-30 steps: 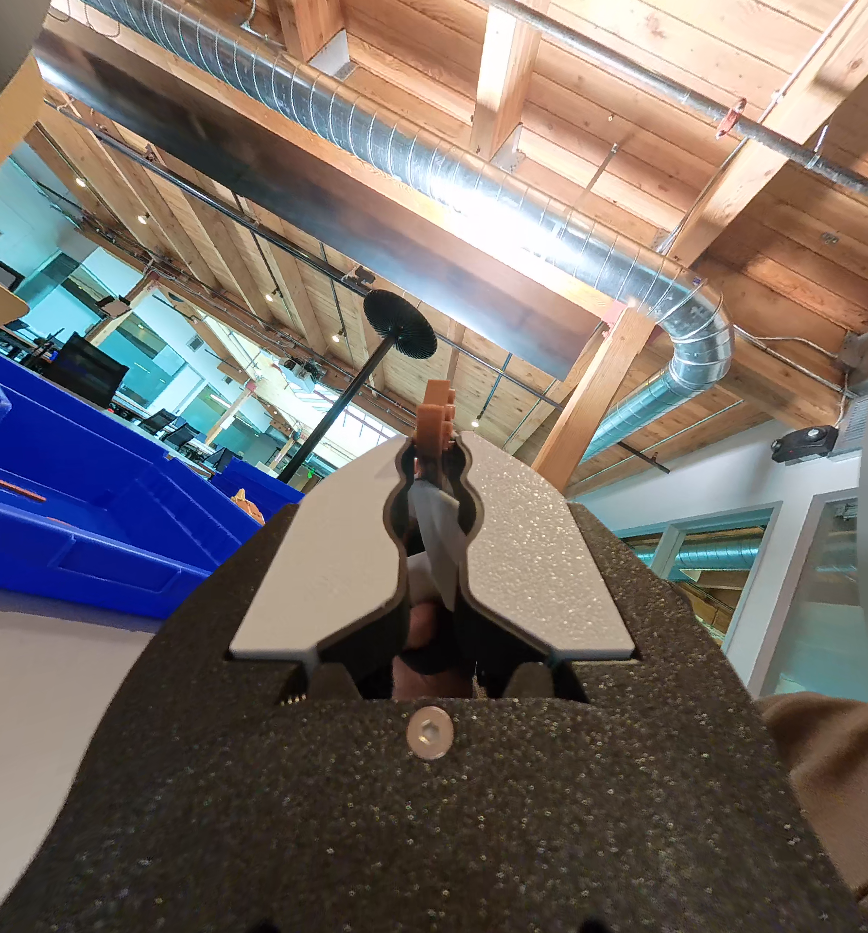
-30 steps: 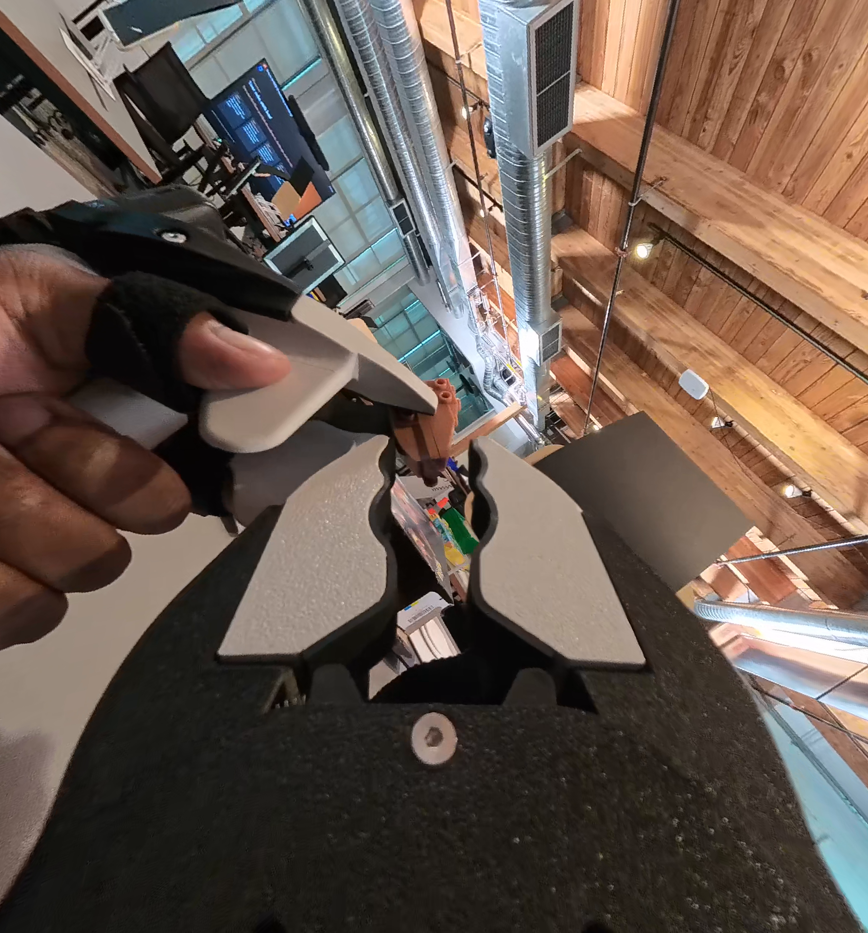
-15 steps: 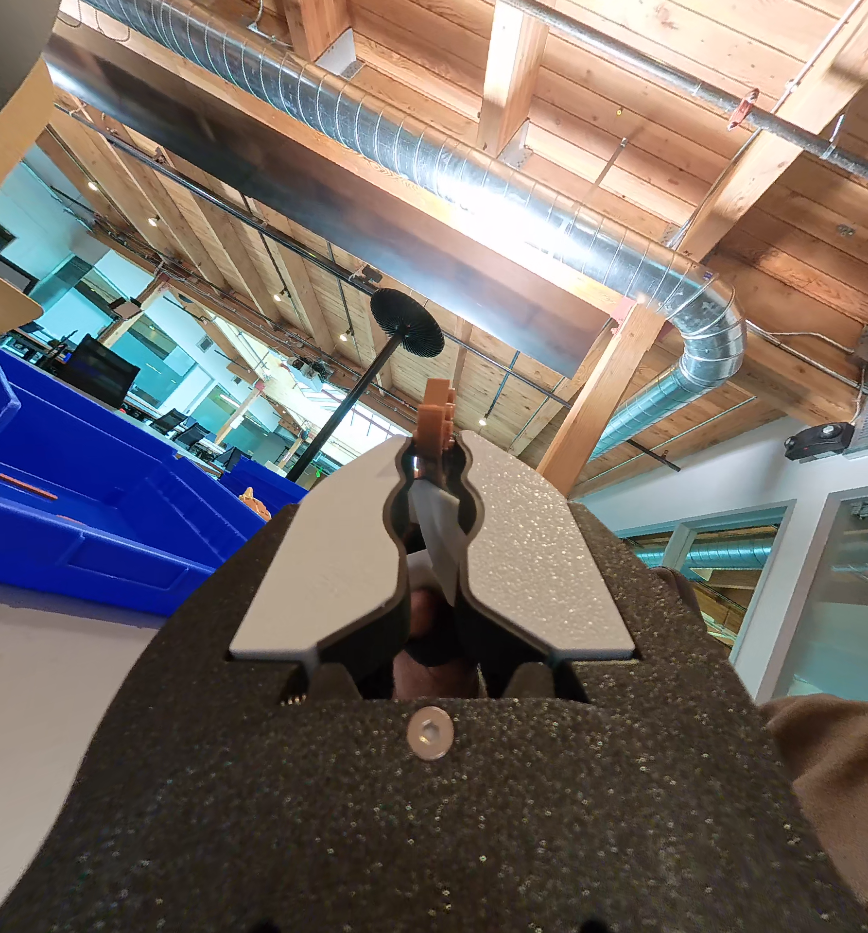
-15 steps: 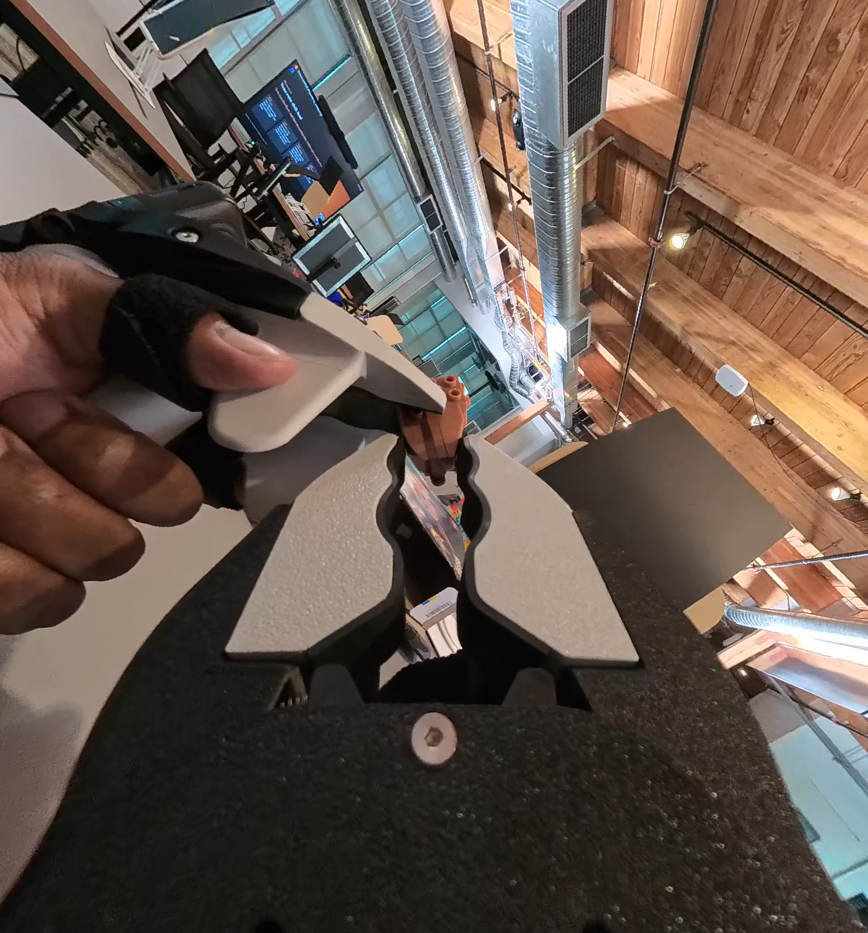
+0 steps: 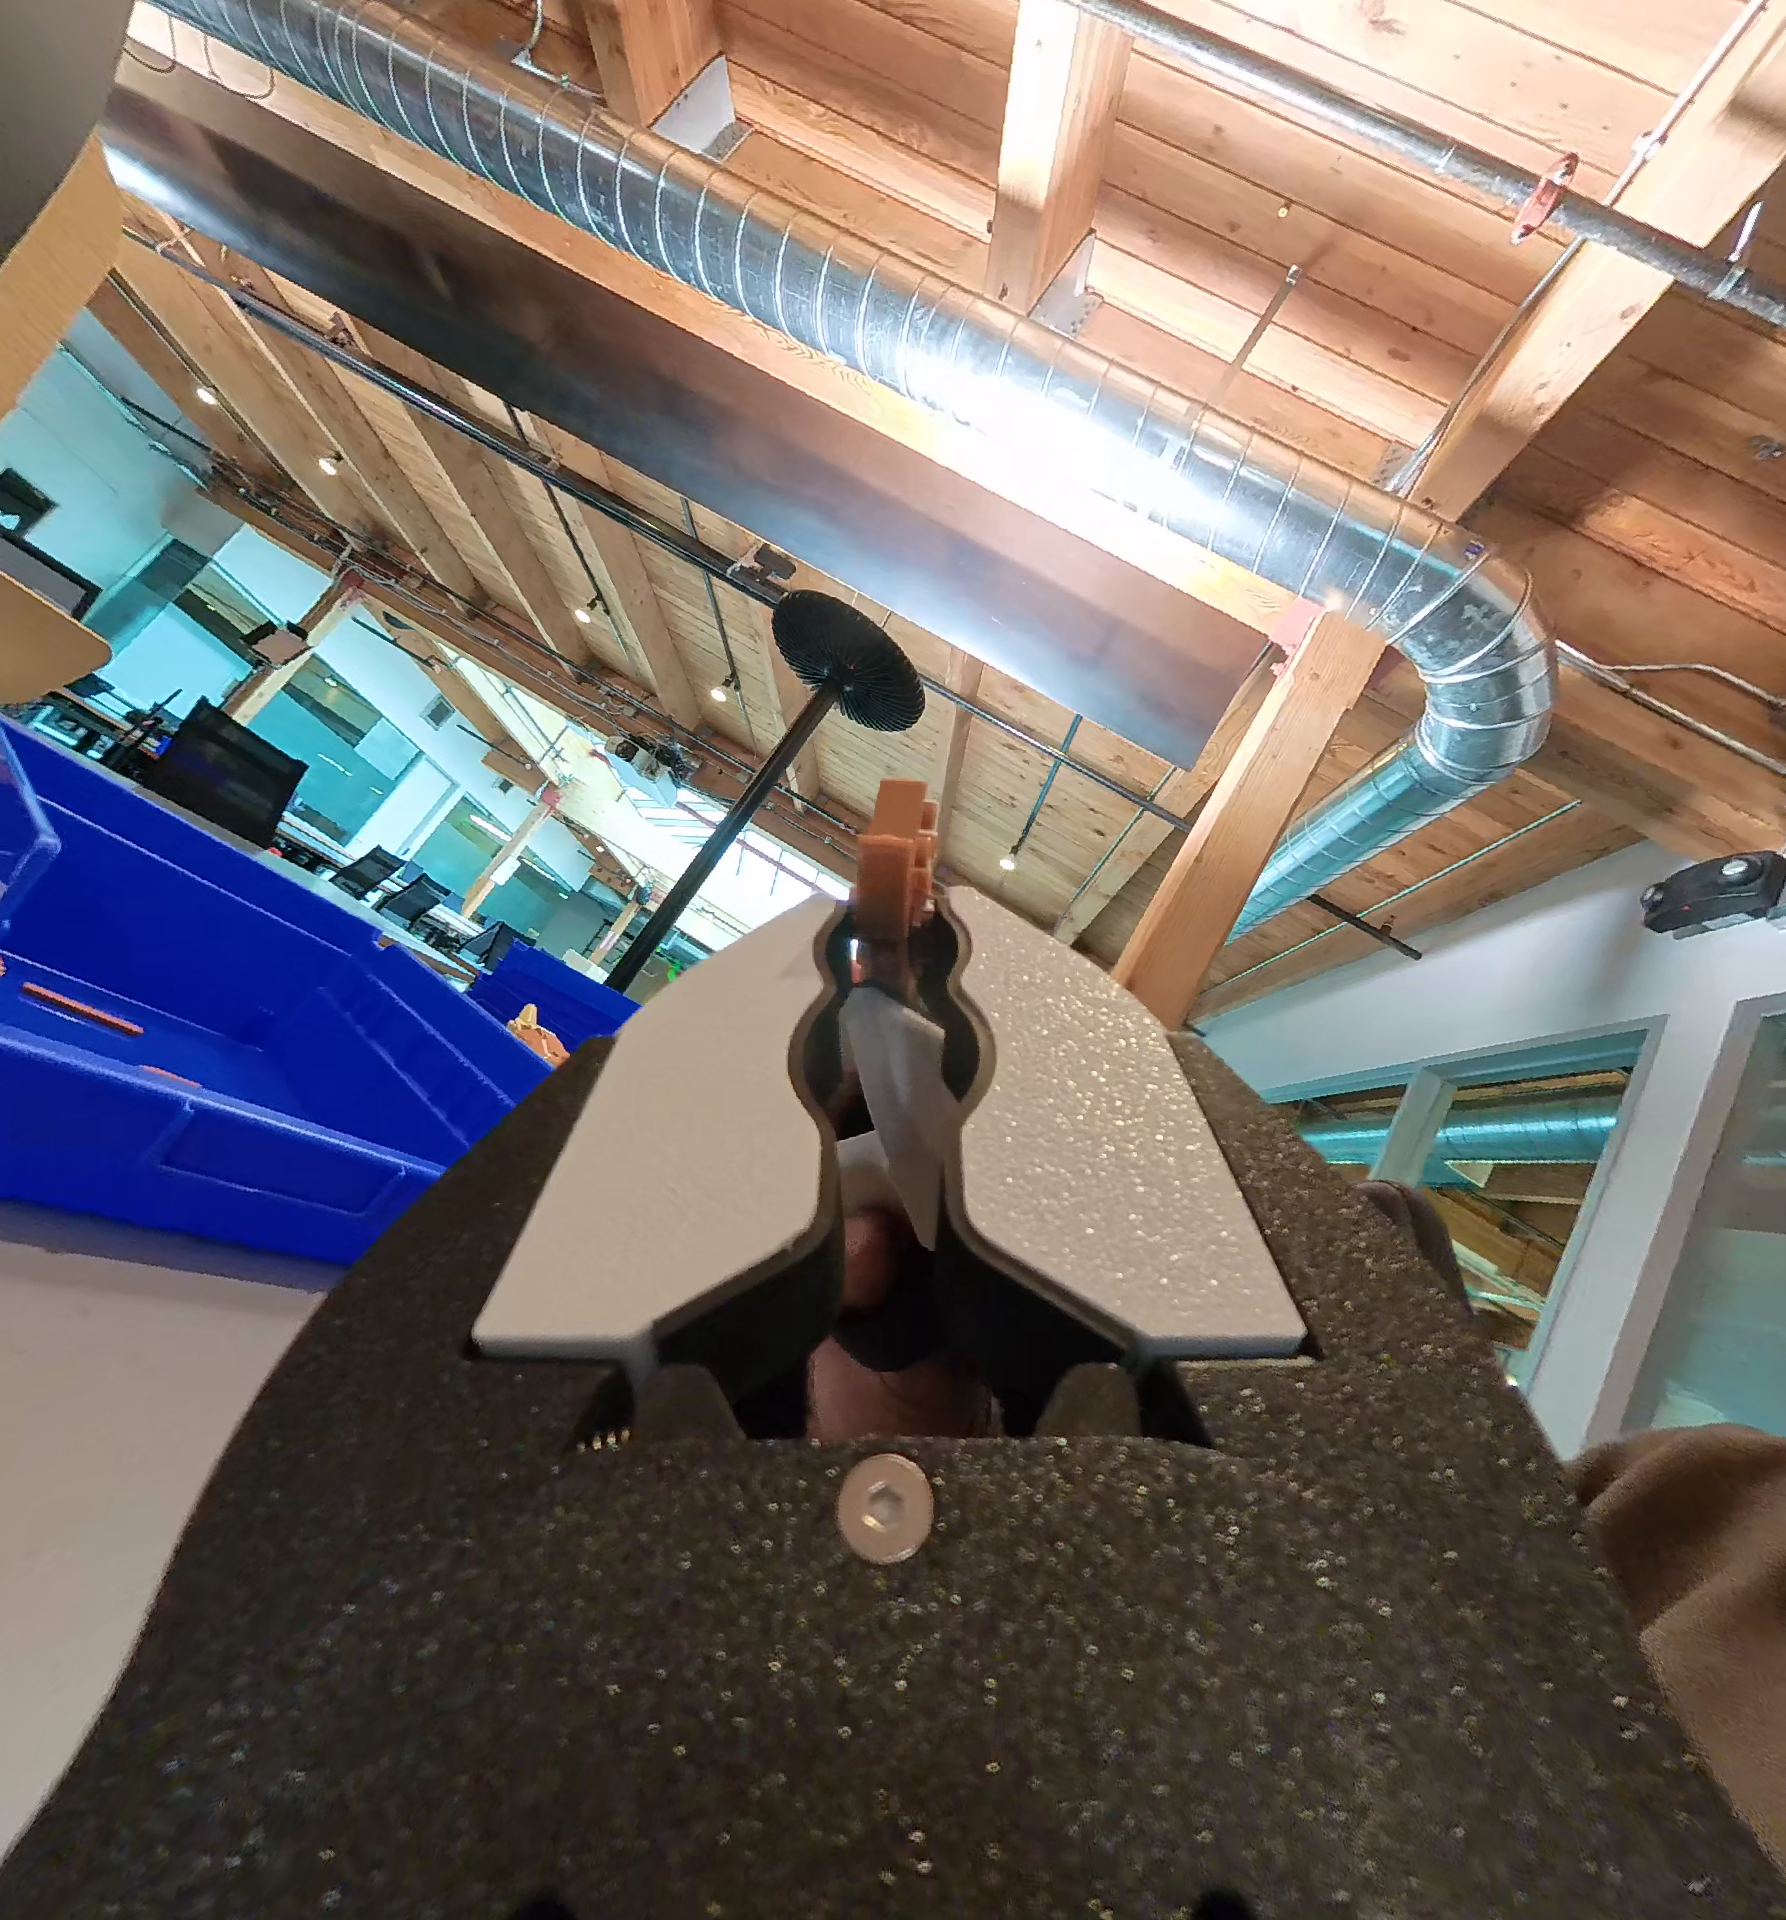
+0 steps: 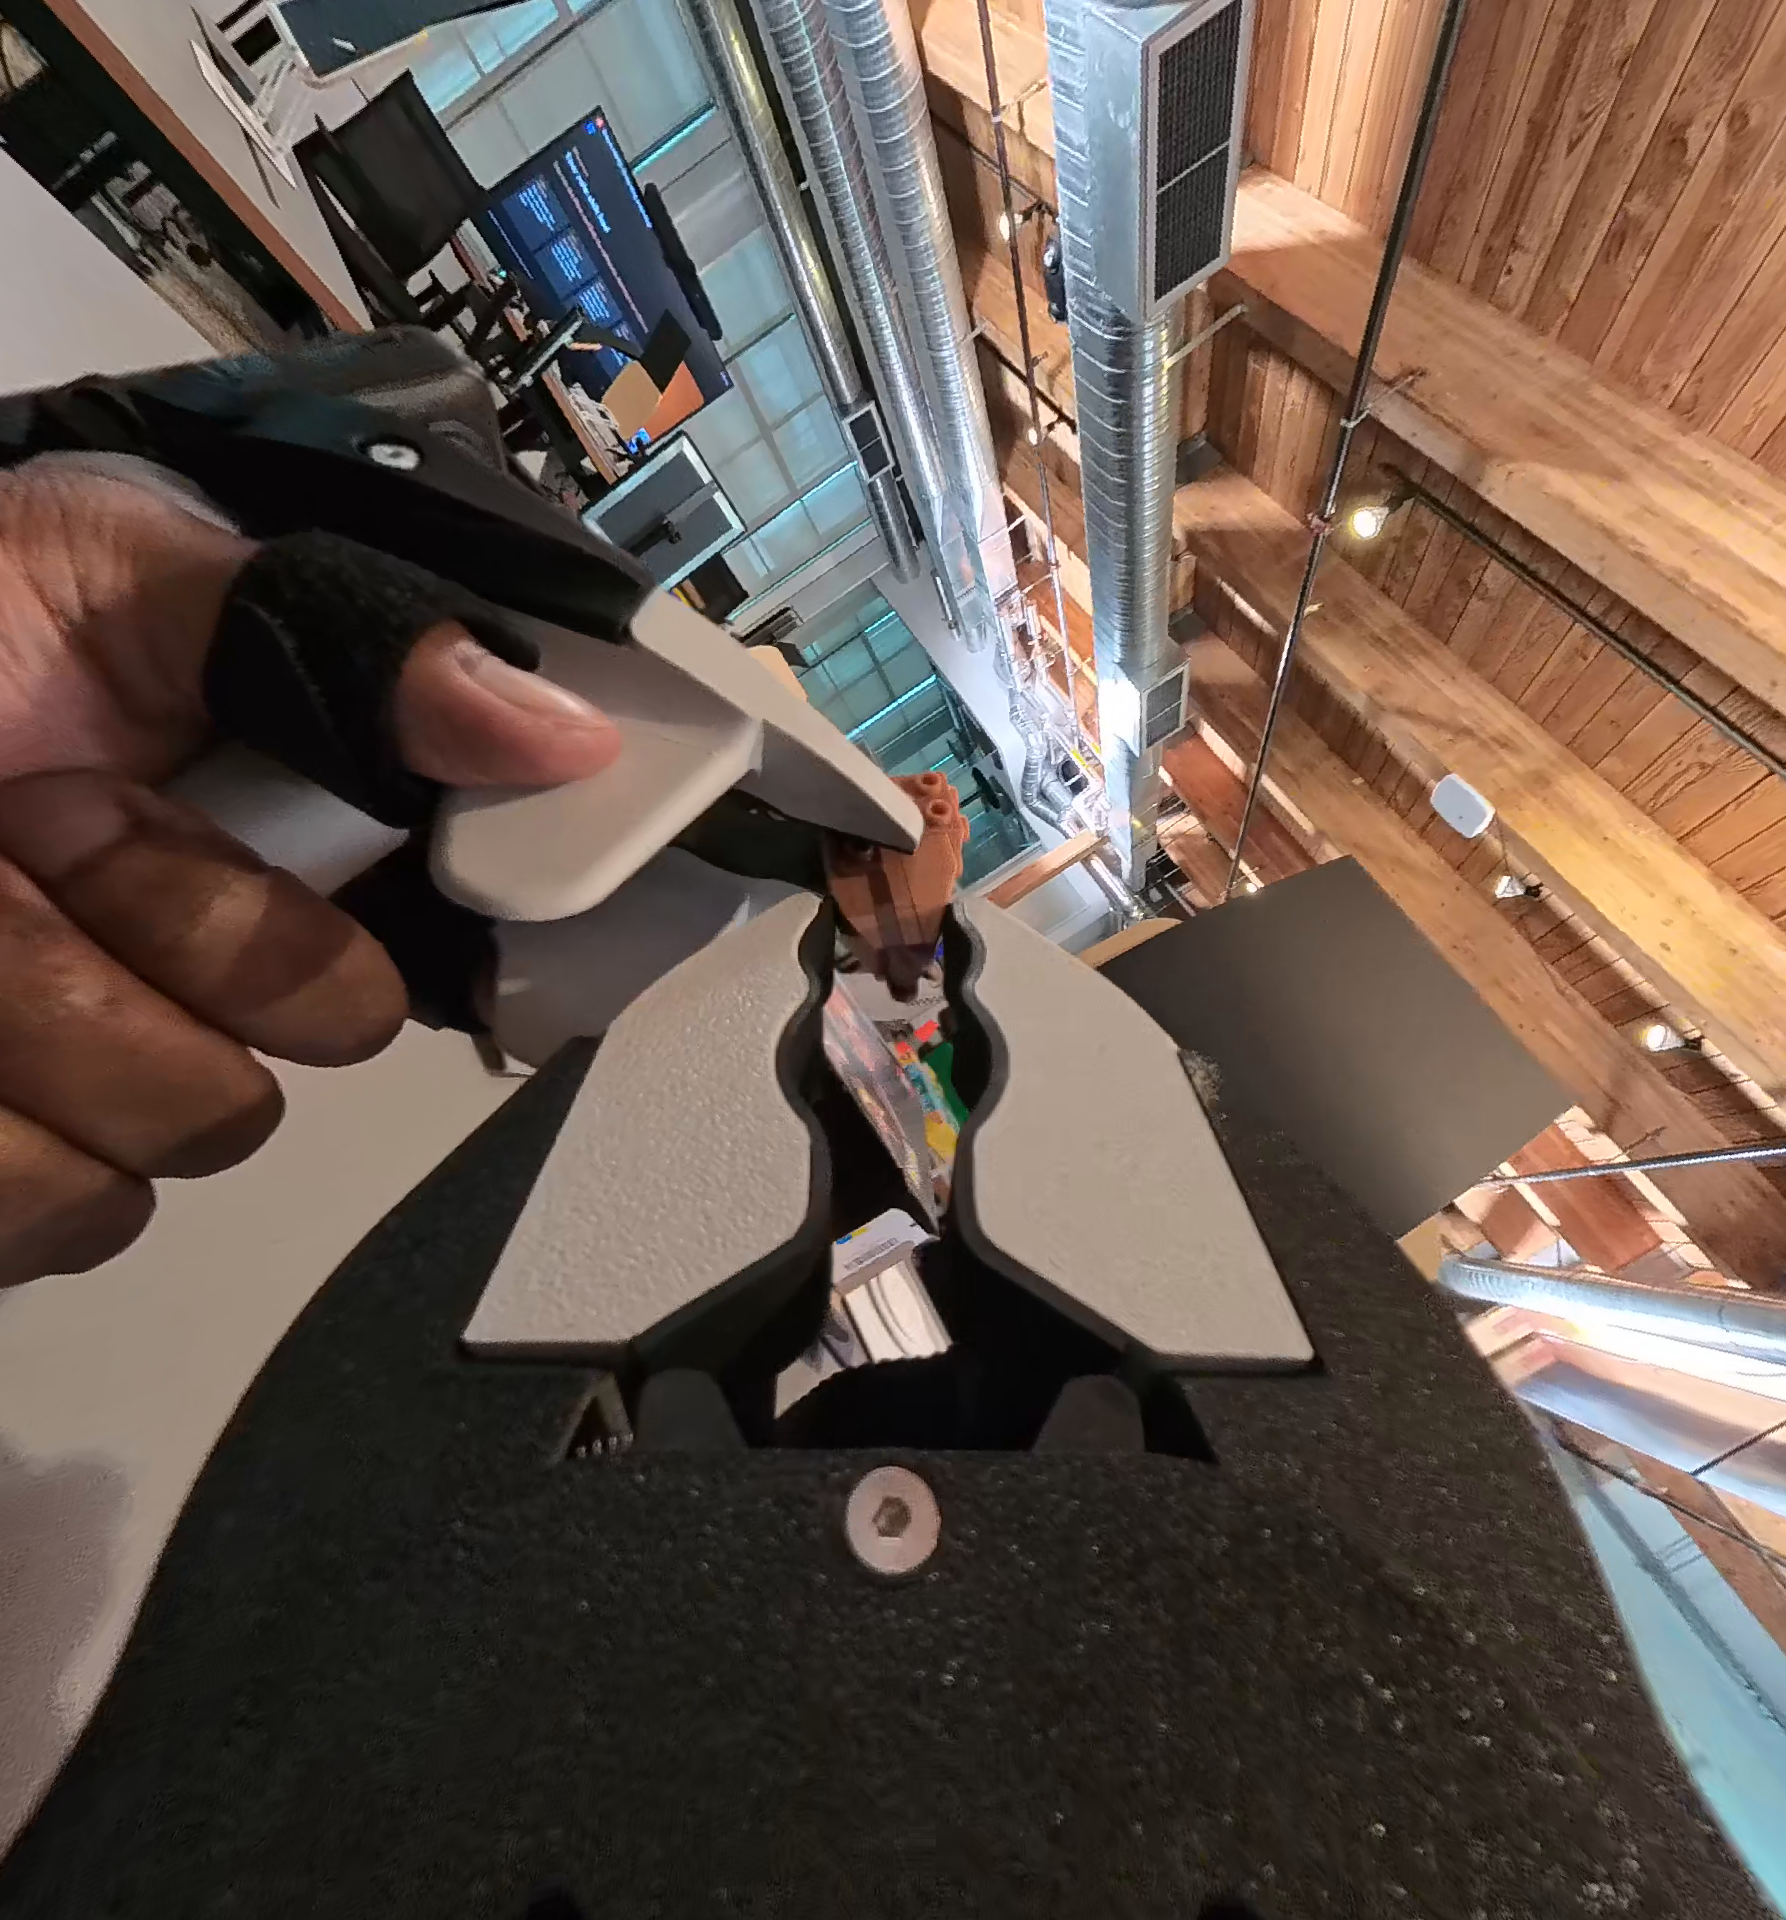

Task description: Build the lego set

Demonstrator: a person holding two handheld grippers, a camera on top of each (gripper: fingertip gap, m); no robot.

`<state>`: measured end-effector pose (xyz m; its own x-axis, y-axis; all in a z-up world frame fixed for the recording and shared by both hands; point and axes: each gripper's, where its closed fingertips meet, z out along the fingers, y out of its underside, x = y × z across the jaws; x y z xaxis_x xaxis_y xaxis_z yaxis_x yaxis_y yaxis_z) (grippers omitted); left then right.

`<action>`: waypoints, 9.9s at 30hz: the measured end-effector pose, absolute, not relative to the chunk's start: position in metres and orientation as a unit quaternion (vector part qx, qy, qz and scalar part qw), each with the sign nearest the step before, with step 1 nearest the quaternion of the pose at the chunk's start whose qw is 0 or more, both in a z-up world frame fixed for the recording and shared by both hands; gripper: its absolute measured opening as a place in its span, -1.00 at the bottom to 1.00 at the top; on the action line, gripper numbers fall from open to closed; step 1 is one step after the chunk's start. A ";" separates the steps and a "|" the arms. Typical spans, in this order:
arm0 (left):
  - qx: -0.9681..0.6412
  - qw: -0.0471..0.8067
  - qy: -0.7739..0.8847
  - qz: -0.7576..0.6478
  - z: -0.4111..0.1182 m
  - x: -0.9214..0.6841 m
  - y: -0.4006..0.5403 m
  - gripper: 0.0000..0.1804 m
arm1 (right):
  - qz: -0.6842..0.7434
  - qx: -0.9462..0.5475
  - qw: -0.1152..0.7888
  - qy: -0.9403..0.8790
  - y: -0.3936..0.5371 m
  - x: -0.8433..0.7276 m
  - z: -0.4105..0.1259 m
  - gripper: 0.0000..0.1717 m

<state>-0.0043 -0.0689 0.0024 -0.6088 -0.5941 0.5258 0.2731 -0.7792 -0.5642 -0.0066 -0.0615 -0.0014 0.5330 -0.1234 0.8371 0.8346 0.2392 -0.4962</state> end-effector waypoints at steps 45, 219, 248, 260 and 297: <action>-0.358 0.258 0.276 -0.854 0.001 -0.005 -0.082 -0.84 | -0.334 -0.494 0.716 -0.364 -0.065 -0.011 0.001 -0.69; -0.131 0.427 0.716 -0.536 -0.049 -0.013 -0.095 -0.68 | 0.007 -0.593 0.674 -0.441 -0.082 -0.017 -0.049 -0.74; -0.138 0.436 0.701 -0.548 -0.044 -0.013 -0.091 -0.68 | -0.019 -0.600 0.669 -0.439 -0.080 -0.011 -0.051 -0.79; -0.137 0.450 0.710 -0.525 -0.048 -0.010 -0.089 -0.68 | -0.029 -0.610 0.657 -0.443 -0.079 -0.008 -0.054 -0.79; -0.263 0.465 0.701 -0.473 -0.089 0.030 -0.052 -0.48 | -0.088 -0.741 0.563 -0.355 -0.054 0.061 -0.098 -0.76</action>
<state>0.0297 -0.0523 -0.0891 -0.4297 -0.8079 -0.4033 0.0717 0.4147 -0.9071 0.0614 -0.0545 -0.0984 0.7321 0.4276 0.5304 0.6256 -0.1137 -0.7718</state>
